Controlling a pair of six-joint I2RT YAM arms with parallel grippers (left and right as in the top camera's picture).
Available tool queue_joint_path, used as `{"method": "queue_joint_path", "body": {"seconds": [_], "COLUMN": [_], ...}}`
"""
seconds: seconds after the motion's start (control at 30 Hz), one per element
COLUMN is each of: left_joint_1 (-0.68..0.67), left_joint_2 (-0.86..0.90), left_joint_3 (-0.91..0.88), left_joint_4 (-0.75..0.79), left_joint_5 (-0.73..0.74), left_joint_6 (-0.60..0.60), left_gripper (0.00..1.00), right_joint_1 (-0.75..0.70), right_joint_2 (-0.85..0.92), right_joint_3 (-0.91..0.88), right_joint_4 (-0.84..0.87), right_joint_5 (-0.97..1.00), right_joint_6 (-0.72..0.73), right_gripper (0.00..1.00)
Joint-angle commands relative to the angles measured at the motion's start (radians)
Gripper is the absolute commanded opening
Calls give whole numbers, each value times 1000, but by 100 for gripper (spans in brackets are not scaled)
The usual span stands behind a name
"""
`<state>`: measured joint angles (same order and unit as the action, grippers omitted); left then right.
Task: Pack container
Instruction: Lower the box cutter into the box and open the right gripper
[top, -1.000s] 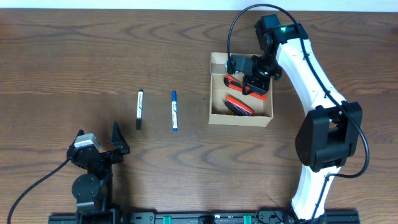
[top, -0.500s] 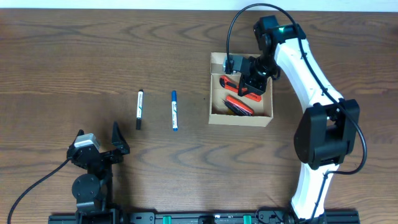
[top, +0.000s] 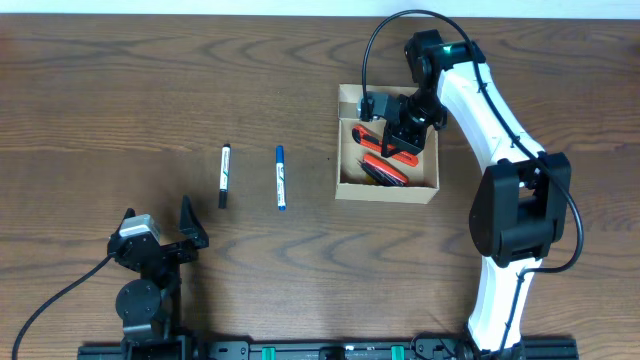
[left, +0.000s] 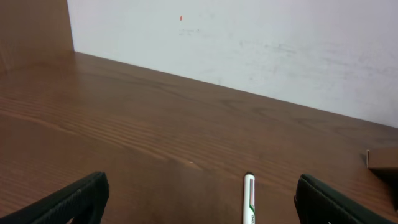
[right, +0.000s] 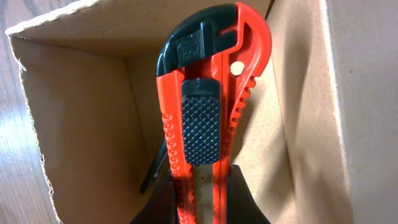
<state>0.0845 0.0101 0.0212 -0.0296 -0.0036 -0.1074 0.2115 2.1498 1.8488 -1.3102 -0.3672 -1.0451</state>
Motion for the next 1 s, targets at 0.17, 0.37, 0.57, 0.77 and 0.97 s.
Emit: {"method": "queue_joint_path", "body": {"seconds": [0.17,0.37,0.57,0.77,0.97], "left_joint_1": [7,7,7,7,7], "left_joint_2": [-6,-6,-6,-6,-6], "left_joint_3": [-16,-16,-16,-16,-16], "left_joint_4": [-48,-48,-48,-48,-48], "left_joint_5": [6,7,7,7,7], "left_joint_6": [3,3,3,3,3], "left_gripper": [95,95,95,95,95], "right_joint_1": [-2,-2,-2,-1,-1], "right_joint_2": [31,31,31,31,31], "right_joint_3": [-30,-71,-103,-110,-110], "right_joint_4": [8,40,56,73,80], "right_joint_5": [-11,-11,-11,-10,-6], "right_joint_6": [13,27,32,65,77], "right_gripper": [1,1,1,8,61]}}
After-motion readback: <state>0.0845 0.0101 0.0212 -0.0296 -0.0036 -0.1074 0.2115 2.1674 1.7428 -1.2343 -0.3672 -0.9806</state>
